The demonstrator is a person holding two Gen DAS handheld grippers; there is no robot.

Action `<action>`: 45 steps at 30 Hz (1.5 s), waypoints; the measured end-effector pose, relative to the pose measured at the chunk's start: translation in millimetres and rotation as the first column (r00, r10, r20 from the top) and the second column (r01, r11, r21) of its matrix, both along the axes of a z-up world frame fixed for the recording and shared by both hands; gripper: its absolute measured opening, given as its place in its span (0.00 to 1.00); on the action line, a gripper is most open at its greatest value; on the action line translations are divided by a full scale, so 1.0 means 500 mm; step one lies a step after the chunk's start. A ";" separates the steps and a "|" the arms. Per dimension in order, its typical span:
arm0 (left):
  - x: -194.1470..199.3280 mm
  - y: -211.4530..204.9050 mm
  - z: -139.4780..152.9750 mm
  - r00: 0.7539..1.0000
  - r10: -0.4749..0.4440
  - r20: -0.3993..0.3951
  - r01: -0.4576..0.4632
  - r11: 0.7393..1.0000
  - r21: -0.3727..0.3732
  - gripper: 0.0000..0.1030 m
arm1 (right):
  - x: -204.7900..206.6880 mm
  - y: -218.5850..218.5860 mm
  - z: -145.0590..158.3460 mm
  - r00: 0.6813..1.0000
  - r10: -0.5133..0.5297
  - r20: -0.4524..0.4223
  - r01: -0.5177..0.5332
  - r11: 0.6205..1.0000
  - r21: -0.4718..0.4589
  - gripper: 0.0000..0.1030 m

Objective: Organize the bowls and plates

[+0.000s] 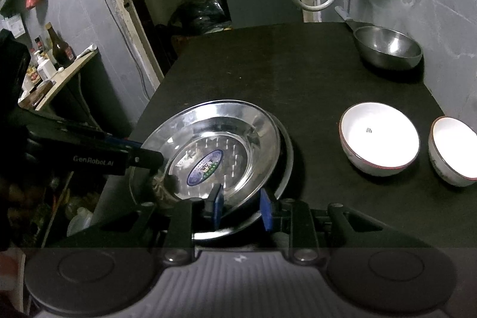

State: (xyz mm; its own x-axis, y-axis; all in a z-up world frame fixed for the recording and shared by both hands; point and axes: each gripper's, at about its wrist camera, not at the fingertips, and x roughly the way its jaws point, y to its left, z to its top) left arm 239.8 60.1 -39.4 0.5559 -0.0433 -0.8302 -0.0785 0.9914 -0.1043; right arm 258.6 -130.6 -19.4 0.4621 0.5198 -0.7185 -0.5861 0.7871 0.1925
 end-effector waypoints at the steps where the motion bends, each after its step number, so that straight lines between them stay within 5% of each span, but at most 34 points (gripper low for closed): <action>1: 0.000 0.000 0.000 1.000 0.001 0.000 -0.001 1.000 0.000 0.30 | 0.000 0.000 0.000 1.000 0.000 0.000 0.000 1.000 0.000 0.29; 10: 0.001 -0.003 -0.001 1.000 -0.003 0.000 0.003 1.000 0.008 0.36 | -0.007 0.000 0.003 1.000 0.003 0.021 -0.003 1.000 -0.010 0.33; 13: 0.002 -0.003 0.004 1.000 0.007 0.011 -0.007 1.000 0.006 0.45 | -0.006 -0.003 0.004 1.000 0.002 0.025 -0.002 1.000 -0.011 0.34; 16: 0.004 -0.006 0.015 0.999 0.017 0.044 -0.018 1.000 0.019 0.64 | -0.004 -0.011 0.003 1.000 -0.006 0.025 0.006 1.000 -0.003 0.36; 22: 0.033 -0.006 0.035 0.991 0.051 0.125 -0.054 0.998 0.021 0.98 | -0.001 -0.039 0.012 0.999 -0.035 0.042 0.034 0.999 0.024 0.69; 24: 0.055 -0.006 0.039 0.985 0.074 0.153 -0.076 0.997 0.005 0.99 | 0.008 -0.056 0.016 0.998 -0.050 0.047 0.048 0.998 0.050 0.85; 29: 0.150 -0.024 0.043 0.987 0.056 0.153 -0.049 0.997 -0.052 0.99 | 0.054 -0.102 0.026 0.992 -0.106 0.065 0.099 0.990 0.103 1.00; 35: 0.299 -0.076 0.054 0.975 0.000 0.224 0.010 0.999 -0.043 0.99 | 0.165 -0.148 0.033 0.964 -0.252 0.086 0.235 0.958 0.165 1.00; 45: 0.598 -0.151 0.025 0.974 -0.066 0.215 0.074 0.997 -0.028 0.99 | 0.377 -0.189 -0.009 0.840 -0.542 -0.036 0.526 0.796 0.300 0.98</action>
State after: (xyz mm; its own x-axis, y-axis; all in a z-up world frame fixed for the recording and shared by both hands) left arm 538.7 -15.4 -26.9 0.7148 -0.1157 -0.6897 0.0191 0.9891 -0.1462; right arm 447.3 -225.0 -24.0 0.7578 0.3577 -0.5457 -0.1035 0.8916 0.4408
